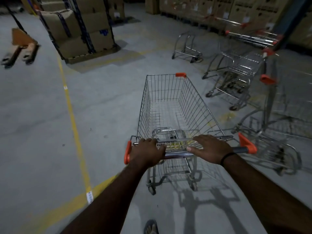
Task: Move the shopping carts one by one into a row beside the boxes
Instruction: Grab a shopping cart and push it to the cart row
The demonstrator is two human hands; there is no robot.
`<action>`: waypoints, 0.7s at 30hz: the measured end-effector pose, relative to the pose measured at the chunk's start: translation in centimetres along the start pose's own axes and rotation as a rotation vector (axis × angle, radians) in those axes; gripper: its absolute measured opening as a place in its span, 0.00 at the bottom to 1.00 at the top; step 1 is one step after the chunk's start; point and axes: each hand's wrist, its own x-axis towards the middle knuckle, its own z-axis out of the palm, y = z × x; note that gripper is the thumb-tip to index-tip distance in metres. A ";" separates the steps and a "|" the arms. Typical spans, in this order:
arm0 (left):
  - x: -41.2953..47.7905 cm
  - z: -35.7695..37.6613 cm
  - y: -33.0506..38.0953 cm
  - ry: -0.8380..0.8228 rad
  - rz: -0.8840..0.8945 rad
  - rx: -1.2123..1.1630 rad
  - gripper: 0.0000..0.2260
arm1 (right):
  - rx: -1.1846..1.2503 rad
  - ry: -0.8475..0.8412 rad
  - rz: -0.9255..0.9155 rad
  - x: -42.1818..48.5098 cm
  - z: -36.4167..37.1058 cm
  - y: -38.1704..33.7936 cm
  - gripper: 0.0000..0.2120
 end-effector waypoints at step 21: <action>25.6 -9.5 -9.0 0.084 -0.165 -0.006 0.29 | -0.046 0.101 -0.119 31.8 -7.9 -2.6 0.57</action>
